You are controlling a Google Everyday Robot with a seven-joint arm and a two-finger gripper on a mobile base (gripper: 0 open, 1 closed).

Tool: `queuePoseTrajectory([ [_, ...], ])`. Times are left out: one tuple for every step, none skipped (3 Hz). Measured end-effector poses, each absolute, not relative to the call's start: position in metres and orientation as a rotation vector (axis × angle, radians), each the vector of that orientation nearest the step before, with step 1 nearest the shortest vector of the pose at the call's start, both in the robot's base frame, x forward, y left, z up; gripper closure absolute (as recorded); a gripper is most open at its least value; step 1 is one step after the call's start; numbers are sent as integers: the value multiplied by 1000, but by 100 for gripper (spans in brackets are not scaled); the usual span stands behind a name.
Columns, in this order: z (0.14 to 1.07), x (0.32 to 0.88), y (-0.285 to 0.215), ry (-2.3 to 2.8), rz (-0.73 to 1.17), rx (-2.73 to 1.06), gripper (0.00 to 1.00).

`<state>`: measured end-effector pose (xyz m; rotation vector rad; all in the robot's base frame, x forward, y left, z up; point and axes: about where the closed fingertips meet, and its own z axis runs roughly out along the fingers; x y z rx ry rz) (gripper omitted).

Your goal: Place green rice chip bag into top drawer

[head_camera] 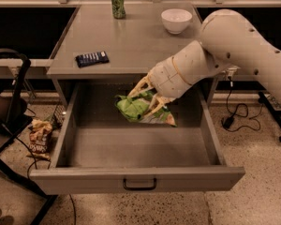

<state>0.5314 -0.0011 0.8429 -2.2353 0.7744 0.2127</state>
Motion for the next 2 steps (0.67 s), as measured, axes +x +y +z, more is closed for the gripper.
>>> queuePoseTrajectory([
  [843,531,-1,774,213,-2235,27],
  [843,531,-1,774,213,-2235,5],
])
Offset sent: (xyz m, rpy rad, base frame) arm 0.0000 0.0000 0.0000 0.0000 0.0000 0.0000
